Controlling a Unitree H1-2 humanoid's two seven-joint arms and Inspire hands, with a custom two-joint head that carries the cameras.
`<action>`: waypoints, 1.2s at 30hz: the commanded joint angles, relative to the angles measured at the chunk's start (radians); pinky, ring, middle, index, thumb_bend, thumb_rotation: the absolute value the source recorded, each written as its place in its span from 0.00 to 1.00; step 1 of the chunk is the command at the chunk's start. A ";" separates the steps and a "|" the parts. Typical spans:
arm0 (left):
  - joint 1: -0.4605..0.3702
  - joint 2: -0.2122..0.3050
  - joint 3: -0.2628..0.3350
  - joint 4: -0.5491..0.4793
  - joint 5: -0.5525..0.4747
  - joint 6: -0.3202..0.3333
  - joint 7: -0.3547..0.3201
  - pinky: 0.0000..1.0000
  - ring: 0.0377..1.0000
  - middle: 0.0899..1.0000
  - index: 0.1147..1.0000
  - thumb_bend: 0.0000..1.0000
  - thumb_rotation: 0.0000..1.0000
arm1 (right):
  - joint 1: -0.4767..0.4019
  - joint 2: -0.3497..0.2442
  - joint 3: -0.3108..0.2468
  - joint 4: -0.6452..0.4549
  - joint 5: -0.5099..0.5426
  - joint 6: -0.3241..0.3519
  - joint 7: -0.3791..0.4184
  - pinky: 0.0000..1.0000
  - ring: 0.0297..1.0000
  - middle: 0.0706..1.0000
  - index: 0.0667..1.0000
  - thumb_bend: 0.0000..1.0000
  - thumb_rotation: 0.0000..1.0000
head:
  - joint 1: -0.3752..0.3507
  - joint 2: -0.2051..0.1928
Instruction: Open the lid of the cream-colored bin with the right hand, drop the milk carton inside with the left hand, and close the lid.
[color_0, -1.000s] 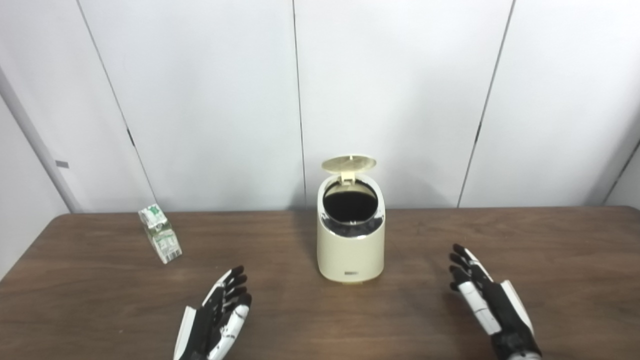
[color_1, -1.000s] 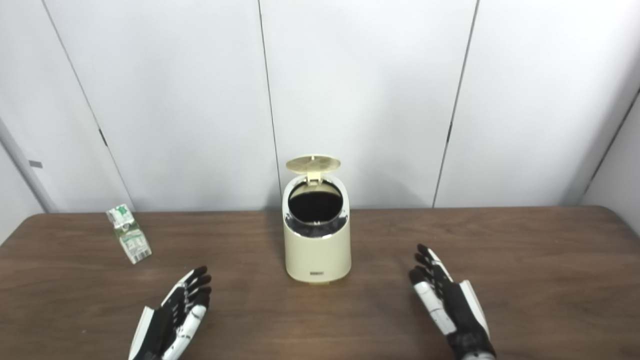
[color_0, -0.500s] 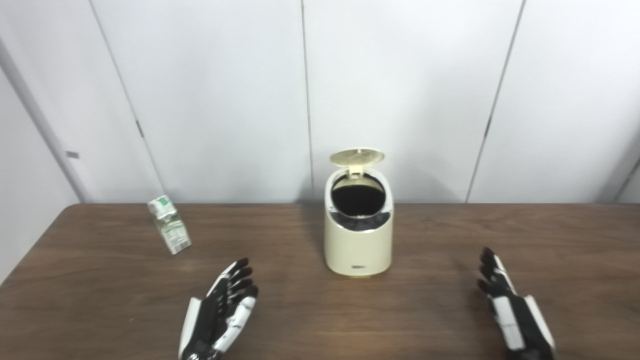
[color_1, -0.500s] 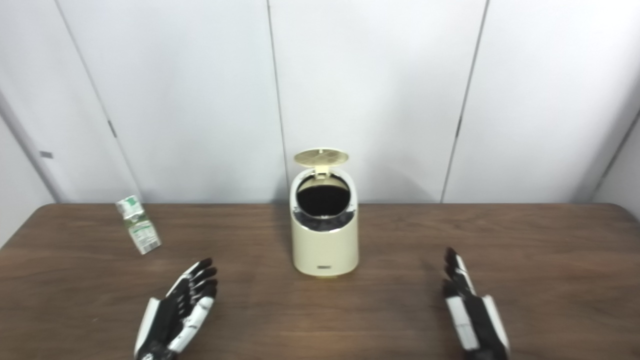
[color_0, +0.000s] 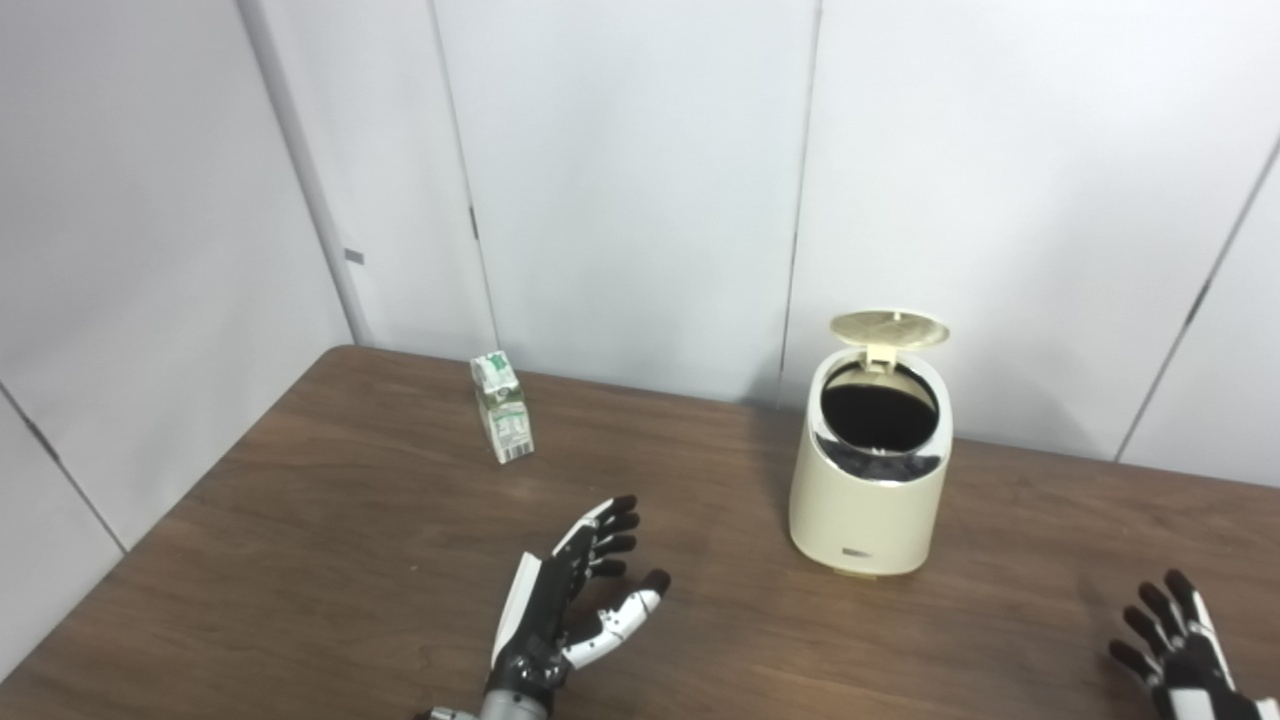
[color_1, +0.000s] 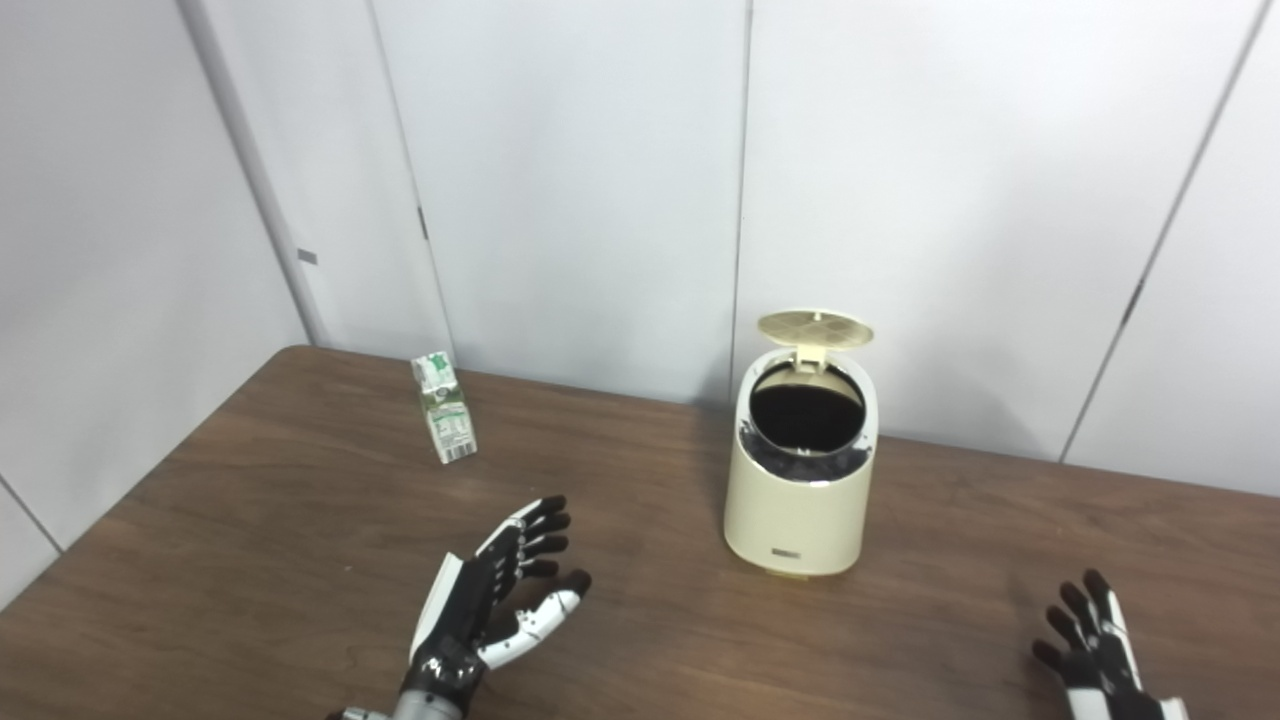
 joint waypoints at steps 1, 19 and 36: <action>0.006 0.014 0.019 -0.008 0.027 0.010 0.029 0.73 0.77 0.81 0.86 0.64 0.29 | -0.016 -0.022 -0.012 -0.044 0.040 -0.014 0.021 0.78 0.89 0.92 1.00 0.70 0.92 | 0.005 0.000; -0.081 0.096 0.179 -0.007 0.012 0.032 0.105 0.65 0.72 0.75 0.82 0.74 0.16 | -0.020 -0.070 -0.020 0.007 0.054 -0.059 0.051 0.73 0.85 0.89 0.98 0.74 0.93 | 0.039 0.004; -0.239 0.281 0.196 0.102 0.164 0.196 0.137 0.62 0.73 0.79 0.84 0.85 0.21 | -0.017 -0.073 -0.016 0.007 0.041 -0.049 0.046 0.67 0.83 0.87 0.97 0.83 0.94 | 0.044 0.007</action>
